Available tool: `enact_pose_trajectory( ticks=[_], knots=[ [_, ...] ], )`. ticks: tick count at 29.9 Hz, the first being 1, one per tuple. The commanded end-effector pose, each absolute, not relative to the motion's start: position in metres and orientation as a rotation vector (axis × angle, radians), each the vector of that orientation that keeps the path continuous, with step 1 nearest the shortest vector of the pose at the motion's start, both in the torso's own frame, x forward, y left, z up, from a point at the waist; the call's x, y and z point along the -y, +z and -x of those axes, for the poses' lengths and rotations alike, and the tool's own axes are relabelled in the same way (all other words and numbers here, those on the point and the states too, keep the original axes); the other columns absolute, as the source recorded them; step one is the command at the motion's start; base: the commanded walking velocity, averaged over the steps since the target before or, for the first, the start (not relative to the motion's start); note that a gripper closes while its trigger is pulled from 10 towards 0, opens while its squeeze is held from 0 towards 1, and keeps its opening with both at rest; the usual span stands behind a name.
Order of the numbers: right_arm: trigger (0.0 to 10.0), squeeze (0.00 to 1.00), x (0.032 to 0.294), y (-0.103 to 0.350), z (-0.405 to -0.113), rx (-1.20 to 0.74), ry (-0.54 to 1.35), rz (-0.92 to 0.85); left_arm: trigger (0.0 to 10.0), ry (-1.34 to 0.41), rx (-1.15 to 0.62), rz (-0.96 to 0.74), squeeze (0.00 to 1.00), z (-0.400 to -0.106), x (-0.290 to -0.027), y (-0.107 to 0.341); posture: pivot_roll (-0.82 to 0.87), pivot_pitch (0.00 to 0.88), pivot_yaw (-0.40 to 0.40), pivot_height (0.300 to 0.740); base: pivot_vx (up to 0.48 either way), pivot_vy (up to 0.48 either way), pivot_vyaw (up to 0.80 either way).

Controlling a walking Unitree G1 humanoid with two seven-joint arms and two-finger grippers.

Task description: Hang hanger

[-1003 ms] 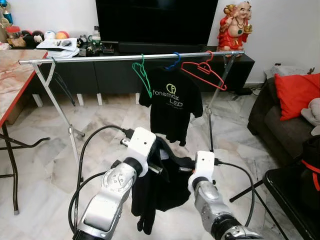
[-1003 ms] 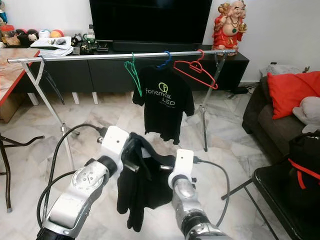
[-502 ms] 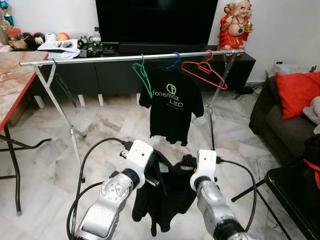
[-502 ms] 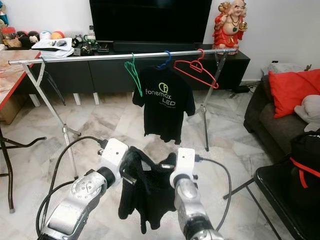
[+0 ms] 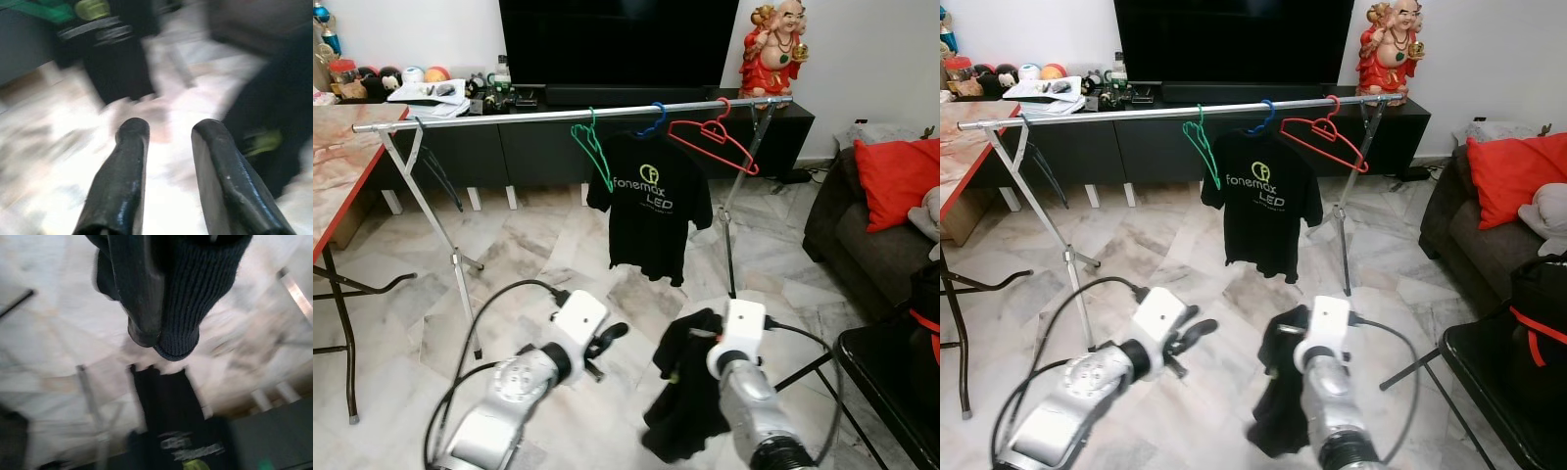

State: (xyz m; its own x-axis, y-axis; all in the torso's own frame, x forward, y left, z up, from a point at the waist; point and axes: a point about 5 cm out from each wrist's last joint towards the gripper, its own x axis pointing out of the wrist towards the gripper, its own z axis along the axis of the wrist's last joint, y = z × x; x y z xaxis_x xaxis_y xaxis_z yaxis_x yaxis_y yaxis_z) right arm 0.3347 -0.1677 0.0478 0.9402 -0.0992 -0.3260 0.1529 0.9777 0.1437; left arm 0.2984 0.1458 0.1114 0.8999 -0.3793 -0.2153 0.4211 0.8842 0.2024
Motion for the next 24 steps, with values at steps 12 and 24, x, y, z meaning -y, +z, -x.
enact_pose_trajectory(
  ticks=[12, 24],
  knots=[
    [0.0, 0.00, 0.254, 0.030, -0.307, -0.403, -0.377, -0.156, 10.0, 0.051, -0.526, -0.162, 0.00, -0.262, -0.243, 0.005, 0.09, 0.000, -0.020, 0.740, 0.000, 0.000, 0.00],
    [0.0, 0.00, 0.258, -0.025, -0.250, -0.635, -0.385, -0.142, 10.0, 0.186, -0.818, -0.038, 0.00, -0.207, -0.256, -0.052, 0.07, 0.000, -0.037, 0.740, 0.000, 0.000, 0.00]
  ],
)
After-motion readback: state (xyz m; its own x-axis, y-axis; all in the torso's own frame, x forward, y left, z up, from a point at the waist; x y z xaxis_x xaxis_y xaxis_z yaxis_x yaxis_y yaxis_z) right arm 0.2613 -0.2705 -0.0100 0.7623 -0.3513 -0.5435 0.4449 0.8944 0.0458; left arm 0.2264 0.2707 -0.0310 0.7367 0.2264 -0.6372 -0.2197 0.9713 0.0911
